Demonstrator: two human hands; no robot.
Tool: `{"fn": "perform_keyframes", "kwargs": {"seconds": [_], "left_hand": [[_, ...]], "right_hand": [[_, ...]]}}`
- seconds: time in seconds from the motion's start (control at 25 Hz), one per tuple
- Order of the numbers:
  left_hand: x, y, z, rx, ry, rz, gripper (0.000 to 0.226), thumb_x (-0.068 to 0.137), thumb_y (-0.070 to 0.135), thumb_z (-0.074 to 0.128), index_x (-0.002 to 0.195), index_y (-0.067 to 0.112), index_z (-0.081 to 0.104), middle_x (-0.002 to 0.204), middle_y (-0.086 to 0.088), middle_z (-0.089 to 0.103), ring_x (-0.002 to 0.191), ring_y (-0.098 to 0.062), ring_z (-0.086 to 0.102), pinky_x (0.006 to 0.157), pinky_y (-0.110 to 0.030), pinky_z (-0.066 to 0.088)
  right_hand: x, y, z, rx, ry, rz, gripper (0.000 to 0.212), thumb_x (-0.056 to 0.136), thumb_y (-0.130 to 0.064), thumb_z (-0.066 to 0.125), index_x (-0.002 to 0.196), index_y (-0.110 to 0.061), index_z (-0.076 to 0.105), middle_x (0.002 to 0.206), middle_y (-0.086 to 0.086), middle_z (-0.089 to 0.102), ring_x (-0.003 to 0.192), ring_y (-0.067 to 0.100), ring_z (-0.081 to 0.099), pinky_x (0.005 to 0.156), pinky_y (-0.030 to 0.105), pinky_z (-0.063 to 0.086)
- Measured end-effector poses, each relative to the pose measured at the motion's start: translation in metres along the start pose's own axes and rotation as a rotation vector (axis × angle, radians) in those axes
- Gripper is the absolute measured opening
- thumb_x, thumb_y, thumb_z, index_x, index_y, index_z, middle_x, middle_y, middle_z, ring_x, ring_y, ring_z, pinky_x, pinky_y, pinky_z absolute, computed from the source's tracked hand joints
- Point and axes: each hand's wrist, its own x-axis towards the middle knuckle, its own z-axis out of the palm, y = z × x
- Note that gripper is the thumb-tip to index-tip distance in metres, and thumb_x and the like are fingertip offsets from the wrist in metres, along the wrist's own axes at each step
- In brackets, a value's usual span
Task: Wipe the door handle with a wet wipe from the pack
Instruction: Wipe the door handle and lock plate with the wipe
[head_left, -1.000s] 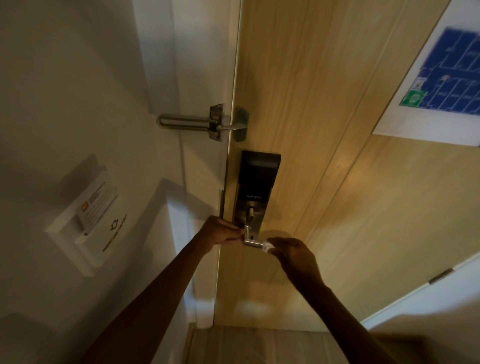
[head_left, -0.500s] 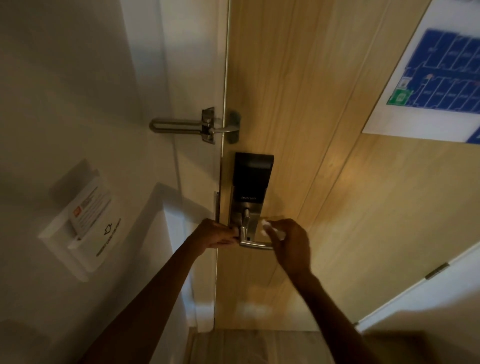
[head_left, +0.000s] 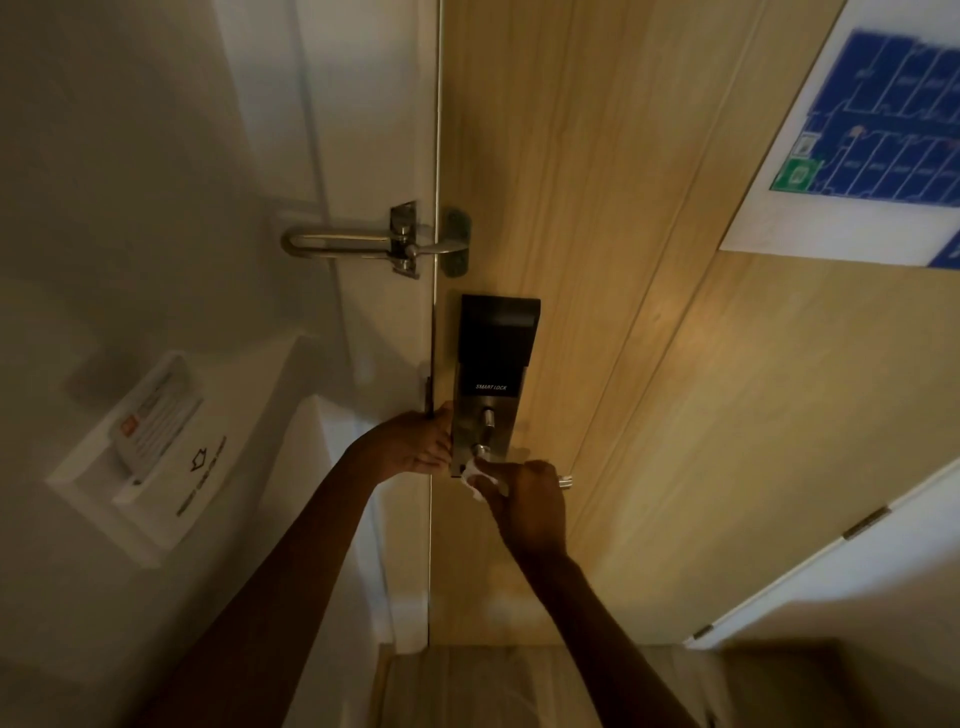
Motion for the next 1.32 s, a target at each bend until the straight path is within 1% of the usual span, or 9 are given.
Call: {"fn": "perform_keyframes", "kwargs": {"seconds": [0.2,0.28,0.44,0.56,0.68,0.8,0.92,1.16,1.32], "left_hand": [[0.001,-0.002,0.0,0.026,0.004,-0.006,0.071,0.093,0.056,0.037,0.12,-0.007,0.055,0.122,-0.027,0.062,0.11,-0.032,0.063,0.094,-0.037,0.052],[0.001,-0.001,0.0,0.032,0.013,-0.004,0.071,0.093,0.056,0.038,0.118,-0.007,0.056,0.12,-0.027,0.063,0.109,-0.032,0.064,0.095,-0.038,0.052],[-0.001,0.0,0.0,0.047,-0.004,0.008,0.07,0.094,0.054,0.037,0.121,-0.008,0.055,0.122,-0.027,0.062,0.111,-0.031,0.063,0.093,-0.035,0.052],[-0.002,-0.001,-0.001,0.061,-0.011,0.017,0.07,0.094,0.054,0.037,0.122,-0.008,0.054,0.123,-0.026,0.062,0.112,-0.031,0.063,0.091,-0.033,0.053],[-0.001,-0.003,-0.001,0.075,-0.006,0.033,0.07,0.094,0.055,0.036,0.121,-0.007,0.055,0.122,-0.026,0.062,0.111,-0.03,0.063,0.091,-0.034,0.053],[0.0,-0.003,0.0,0.08,-0.002,0.039,0.069,0.094,0.055,0.035,0.12,-0.006,0.055,0.122,-0.025,0.063,0.11,-0.03,0.064,0.089,-0.033,0.053],[0.001,-0.004,0.0,0.067,-0.002,0.036,0.069,0.093,0.055,0.036,0.119,-0.006,0.056,0.121,-0.025,0.063,0.109,-0.029,0.064,0.09,-0.033,0.053],[0.001,-0.003,-0.001,0.064,-0.005,0.032,0.071,0.093,0.056,0.036,0.12,-0.007,0.056,0.121,-0.025,0.063,0.11,-0.029,0.064,0.094,-0.035,0.052],[0.002,-0.005,-0.002,0.072,-0.013,0.04,0.072,0.092,0.056,0.037,0.12,-0.007,0.056,0.121,-0.026,0.063,0.11,-0.03,0.064,0.094,-0.036,0.052]], "right_hand": [[0.022,0.025,-0.047,-0.046,-0.319,-0.227,0.015,0.088,-0.028,0.064,0.099,-0.027,0.075,0.09,-0.008,0.076,0.075,0.0,0.068,0.072,0.013,0.048],[0.038,0.037,-0.06,-0.121,-0.484,-0.252,0.016,0.085,-0.026,0.067,0.099,-0.025,0.075,0.098,-0.008,0.075,0.085,0.001,0.068,0.079,0.016,0.05],[0.042,0.072,-0.084,-0.184,-0.562,-0.201,0.015,0.085,-0.027,0.067,0.099,-0.025,0.074,0.1,-0.008,0.074,0.087,-0.003,0.063,0.083,0.019,0.047],[0.027,0.099,-0.098,-0.191,-0.498,-0.153,0.012,0.083,-0.021,0.071,0.094,-0.02,0.076,0.096,-0.002,0.076,0.084,0.004,0.066,0.075,0.018,0.046],[0.009,0.123,-0.098,-0.078,-0.253,0.062,0.009,0.081,-0.026,0.075,0.082,-0.017,0.077,0.079,-0.001,0.075,0.069,0.01,0.066,0.065,0.022,0.044],[-0.007,0.118,-0.09,0.534,0.04,0.643,0.011,0.083,-0.022,0.072,0.079,-0.013,0.076,0.078,0.01,0.075,0.073,0.026,0.07,0.073,0.041,0.056],[-0.013,0.091,-0.075,0.882,0.143,0.882,0.01,0.088,-0.008,0.063,0.086,-0.004,0.073,0.084,0.017,0.071,0.075,0.029,0.066,0.066,0.036,0.055],[-0.026,0.053,-0.053,0.626,0.148,0.729,0.02,0.091,-0.018,0.062,0.108,-0.017,0.072,0.096,0.003,0.074,0.088,0.018,0.069,0.076,0.032,0.057],[-0.028,0.067,-0.066,0.639,0.066,0.688,0.014,0.089,-0.018,0.066,0.097,-0.017,0.076,0.093,0.004,0.074,0.087,0.021,0.07,0.079,0.04,0.058]]}}
